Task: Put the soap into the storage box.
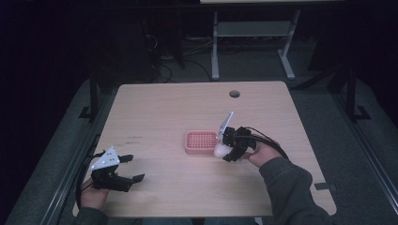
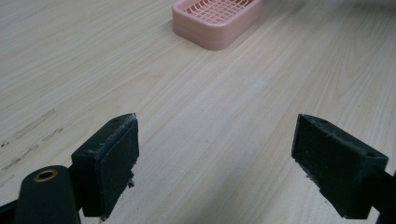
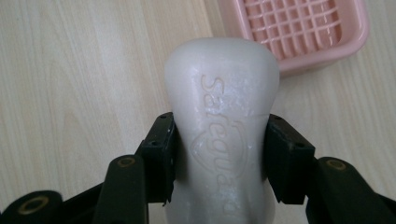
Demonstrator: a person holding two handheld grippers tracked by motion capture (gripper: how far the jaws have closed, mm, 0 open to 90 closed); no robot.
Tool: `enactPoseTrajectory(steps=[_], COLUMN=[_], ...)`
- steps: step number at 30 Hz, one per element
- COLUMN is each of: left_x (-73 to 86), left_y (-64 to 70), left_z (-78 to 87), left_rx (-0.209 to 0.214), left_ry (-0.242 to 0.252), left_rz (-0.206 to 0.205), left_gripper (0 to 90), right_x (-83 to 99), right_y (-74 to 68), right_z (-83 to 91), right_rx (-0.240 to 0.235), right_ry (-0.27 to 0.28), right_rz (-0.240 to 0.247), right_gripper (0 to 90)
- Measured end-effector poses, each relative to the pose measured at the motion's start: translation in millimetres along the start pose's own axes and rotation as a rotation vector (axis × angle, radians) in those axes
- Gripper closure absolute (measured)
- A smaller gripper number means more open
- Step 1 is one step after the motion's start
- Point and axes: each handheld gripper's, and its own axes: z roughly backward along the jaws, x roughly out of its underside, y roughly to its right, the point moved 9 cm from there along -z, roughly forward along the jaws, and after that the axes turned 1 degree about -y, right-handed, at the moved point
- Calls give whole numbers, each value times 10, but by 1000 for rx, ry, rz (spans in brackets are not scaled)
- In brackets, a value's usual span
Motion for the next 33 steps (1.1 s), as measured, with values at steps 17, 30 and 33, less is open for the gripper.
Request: enactPoseTrajectory(steps=[17,30,33], left_x=[-6,-8,-8], left_y=[0,-11,-11], left_z=[8,24,24], left_rx=[4,3,2], left_ry=[6,13,13], left_rz=[1,10,9], left_gripper=[148,148,148], right_x=[-380,-555,-584], right_y=[93,217,246], right_z=[-22,-26,-39], right_rx=[-5,-18,-19], right_ry=[3,12,7], right_rz=[48,48,48], right_gripper=[492,492,492])
